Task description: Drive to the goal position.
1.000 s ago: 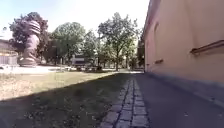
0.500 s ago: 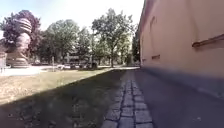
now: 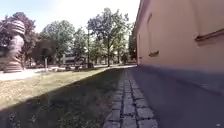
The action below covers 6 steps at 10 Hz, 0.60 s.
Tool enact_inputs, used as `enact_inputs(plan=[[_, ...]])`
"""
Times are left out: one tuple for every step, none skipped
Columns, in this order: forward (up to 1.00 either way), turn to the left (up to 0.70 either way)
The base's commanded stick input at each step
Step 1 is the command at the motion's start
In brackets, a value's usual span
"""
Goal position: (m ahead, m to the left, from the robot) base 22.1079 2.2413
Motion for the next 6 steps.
enact_inputs(plan=[[0.70,-0.14],[0.70,-0.14],[0.70,-0.14],[0.70,-0.14],[0.70,-0.14],[0.70,-0.14]])
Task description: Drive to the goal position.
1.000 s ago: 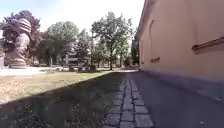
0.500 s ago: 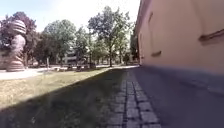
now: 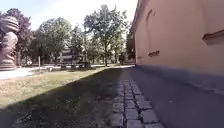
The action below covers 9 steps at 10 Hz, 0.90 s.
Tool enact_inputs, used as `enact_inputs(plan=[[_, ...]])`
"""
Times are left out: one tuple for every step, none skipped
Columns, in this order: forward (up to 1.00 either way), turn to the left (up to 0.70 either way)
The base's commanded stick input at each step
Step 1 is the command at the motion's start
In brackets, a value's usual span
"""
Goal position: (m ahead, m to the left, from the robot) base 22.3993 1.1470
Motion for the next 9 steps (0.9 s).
enact_inputs(plan=[[0.70,-0.14],[0.70,-0.14],[0.70,-0.14],[0.70,-0.14],[0.70,-0.14],[0.70,-0.14],[0.70,-0.14],[0.70,-0.14],[0.70,-0.14]])
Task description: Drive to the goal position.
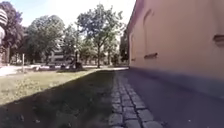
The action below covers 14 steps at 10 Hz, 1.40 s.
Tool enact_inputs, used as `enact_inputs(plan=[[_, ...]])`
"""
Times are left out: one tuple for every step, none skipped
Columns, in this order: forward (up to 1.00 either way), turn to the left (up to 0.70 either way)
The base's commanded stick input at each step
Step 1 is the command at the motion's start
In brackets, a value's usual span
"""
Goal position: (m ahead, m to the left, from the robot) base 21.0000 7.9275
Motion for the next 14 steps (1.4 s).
enact_inputs(plan=[[0.70,-0.14],[0.70,-0.14],[0.70,-0.14],[0.70,-0.14],[0.70,-0.14],[0.70,-0.14],[0.70,-0.14],[0.70,-0.14],[0.70,-0.14],[0.70,-0.14],[0.70,-0.14],[0.70,-0.14],[0.70,-0.14],[0.70,-0.14]])
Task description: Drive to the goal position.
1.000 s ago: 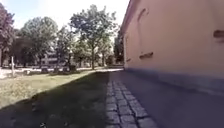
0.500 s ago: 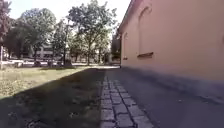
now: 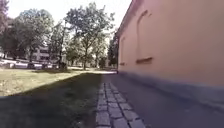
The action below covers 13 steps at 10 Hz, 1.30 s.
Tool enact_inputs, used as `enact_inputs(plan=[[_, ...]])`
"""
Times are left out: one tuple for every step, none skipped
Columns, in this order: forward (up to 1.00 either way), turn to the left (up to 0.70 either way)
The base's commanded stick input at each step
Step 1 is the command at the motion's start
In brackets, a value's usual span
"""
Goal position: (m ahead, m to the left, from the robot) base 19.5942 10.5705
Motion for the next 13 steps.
enact_inputs(plan=[[0.70,-0.14],[0.70,-0.14],[0.70,-0.14],[0.70,-0.14],[0.70,-0.14],[0.70,-0.14],[0.70,-0.14],[0.70,-0.14],[0.70,-0.14],[0.70,-0.14],[0.70,-0.14],[0.70,-0.14],[0.70,-0.14]])
